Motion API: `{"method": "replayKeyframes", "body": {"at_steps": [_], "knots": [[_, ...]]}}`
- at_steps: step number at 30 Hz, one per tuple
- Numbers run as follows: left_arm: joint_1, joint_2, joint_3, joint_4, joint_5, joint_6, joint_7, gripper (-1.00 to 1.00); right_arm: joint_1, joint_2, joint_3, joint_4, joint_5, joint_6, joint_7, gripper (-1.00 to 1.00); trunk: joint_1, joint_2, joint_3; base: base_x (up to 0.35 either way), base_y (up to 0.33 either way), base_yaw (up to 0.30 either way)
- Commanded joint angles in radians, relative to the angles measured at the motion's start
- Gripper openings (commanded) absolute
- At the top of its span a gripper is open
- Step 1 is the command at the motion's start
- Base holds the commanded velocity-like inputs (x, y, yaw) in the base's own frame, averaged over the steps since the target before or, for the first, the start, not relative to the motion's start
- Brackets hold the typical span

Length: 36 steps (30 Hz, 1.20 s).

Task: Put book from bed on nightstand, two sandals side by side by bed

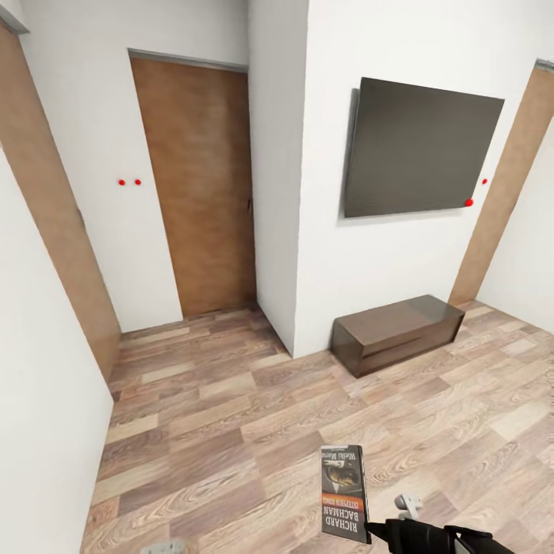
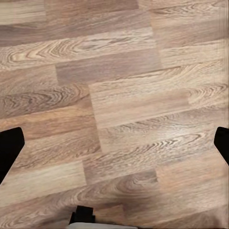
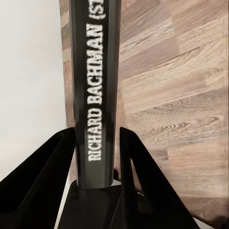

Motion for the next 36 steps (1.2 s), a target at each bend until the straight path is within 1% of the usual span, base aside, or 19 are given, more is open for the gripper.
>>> {"method": "replayKeyframes", "body": {"at_steps": [1, 20, 36], "knots": [[-0.001, 0.001, -0.005, 0.001, 0.01, -0.003, -0.004, 1.0, -0.001, 0.0, 0.001, -0.001, -0.013, 0.011, 0.003, -1.0, 0.001, -0.002, -0.002, 0.307, -0.11, -0.207], [-0.001, 0.001, -0.005, 0.001, 0.011, -0.003, -0.004, 1.0, -0.001, 0.0, 0.001, -0.001, -0.013, 0.011, 0.002, -1.0, 0.001, -0.002, -0.002, 0.289, -0.108, -0.214], [-0.001, 0.001, -0.005, 0.001, 0.01, -0.003, -0.004, 1.0, -0.001, -0.002, -0.002, 0.0, -0.016, 0.01, 0.001, -1.0, 0.001, -0.002, -0.002, 0.024, -0.004, -0.219]]}}
